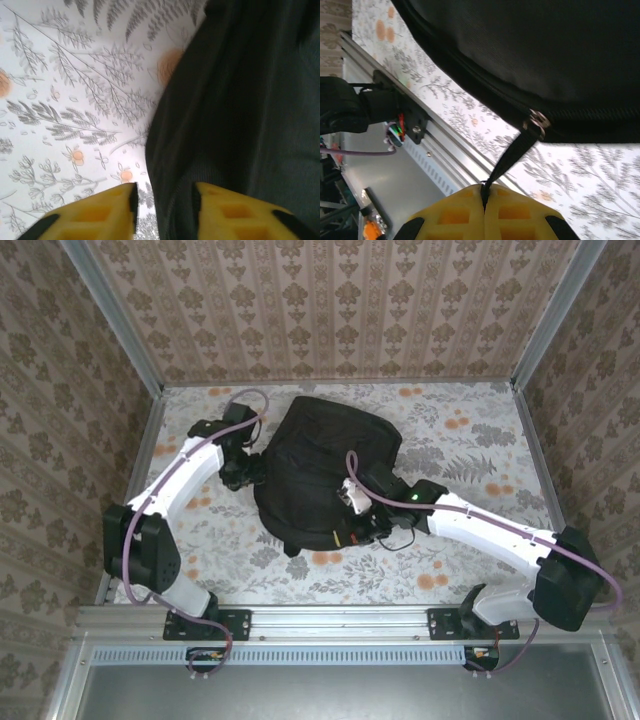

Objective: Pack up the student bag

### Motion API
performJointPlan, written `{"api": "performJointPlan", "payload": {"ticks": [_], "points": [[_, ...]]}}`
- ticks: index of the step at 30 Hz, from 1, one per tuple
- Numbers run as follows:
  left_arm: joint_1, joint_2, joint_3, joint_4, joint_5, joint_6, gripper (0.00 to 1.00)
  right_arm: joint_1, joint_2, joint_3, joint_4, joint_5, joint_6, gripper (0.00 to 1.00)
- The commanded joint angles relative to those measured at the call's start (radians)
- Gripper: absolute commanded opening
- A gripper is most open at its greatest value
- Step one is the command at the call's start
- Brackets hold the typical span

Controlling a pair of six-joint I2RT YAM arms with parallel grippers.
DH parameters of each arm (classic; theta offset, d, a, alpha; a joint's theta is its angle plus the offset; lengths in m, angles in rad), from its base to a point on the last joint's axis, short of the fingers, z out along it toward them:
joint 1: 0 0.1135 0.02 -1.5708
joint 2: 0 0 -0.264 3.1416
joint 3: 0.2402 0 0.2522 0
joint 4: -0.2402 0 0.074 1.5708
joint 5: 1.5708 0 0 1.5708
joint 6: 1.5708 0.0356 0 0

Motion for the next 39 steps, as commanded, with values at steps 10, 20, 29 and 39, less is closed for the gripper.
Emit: {"api": "performJointPlan", "payload": {"ticks": [10, 20, 29, 39], "points": [[-0.052, -0.338, -0.191, -0.053, 0.132, -0.288, 0.59, 0.047, 0.173, 0.141, 0.23, -0.036, 0.182, 0.0], [-0.17, -0.39, -0.384, 0.102, 0.158, -0.557, 0.55, 0.062, 0.182, 0.131, 0.254, -0.043, 0.202, 0.0], [-0.192, -0.346, -0.409, 0.155, 0.151, -0.574, 0.36, 0.064, 0.171, 0.116, 0.255, -0.032, 0.197, 0.0], [-0.197, -0.375, -0.462, 0.144, 0.14, -0.564, 0.2, 0.057, 0.156, 0.11, 0.197, 0.002, 0.155, 0.0]]}}
